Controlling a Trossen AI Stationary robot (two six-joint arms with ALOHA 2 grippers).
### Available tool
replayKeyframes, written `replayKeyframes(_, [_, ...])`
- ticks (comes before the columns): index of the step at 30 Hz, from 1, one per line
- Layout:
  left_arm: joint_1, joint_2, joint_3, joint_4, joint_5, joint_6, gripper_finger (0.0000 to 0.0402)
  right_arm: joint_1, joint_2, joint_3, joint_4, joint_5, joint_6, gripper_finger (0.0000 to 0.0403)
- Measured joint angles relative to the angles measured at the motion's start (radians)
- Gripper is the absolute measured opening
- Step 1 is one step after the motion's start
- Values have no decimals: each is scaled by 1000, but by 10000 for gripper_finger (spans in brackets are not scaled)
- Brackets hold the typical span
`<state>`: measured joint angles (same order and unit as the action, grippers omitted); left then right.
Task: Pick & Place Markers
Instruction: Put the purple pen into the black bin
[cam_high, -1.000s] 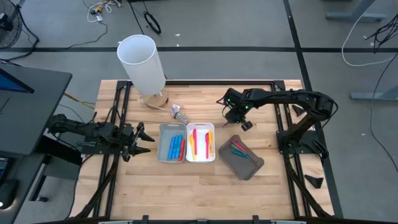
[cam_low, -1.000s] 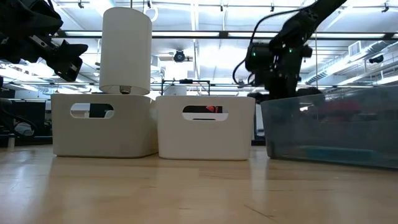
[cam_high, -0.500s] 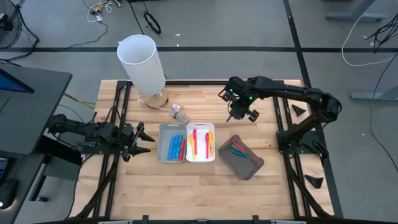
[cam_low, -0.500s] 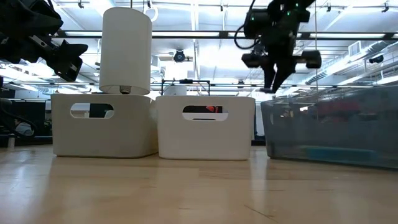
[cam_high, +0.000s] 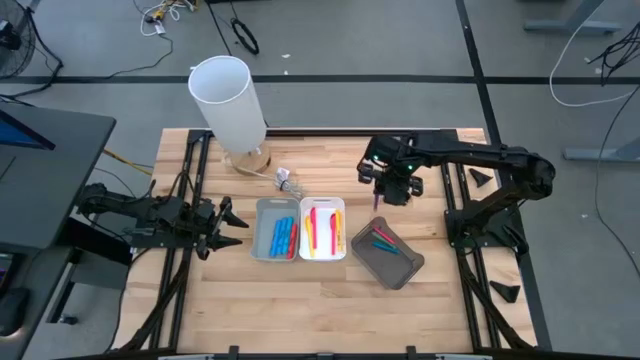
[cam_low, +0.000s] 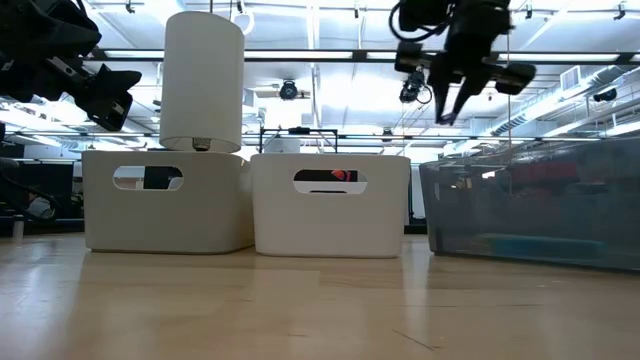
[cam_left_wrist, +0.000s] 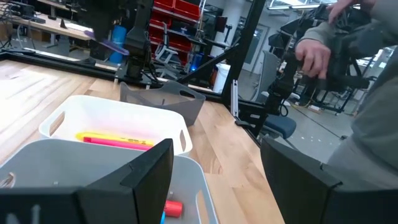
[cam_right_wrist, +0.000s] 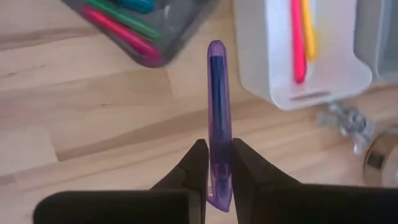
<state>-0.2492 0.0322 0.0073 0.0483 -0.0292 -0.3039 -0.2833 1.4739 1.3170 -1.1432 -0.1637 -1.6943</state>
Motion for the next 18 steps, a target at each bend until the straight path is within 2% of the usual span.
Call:
replayKeyframes(4, [0, 0, 0, 0, 0, 0, 248, 61, -48, -56, 1, 37, -75, 39])
replayKeyframes(14, [0, 0, 0, 0, 0, 0, 248, 250, -83, -176, 17, 47, -98, 38])
replayKeyframes(18, [0, 0, 0, 0, 0, 0, 248, 324, -83, -219, 82, 44, -98, 38])
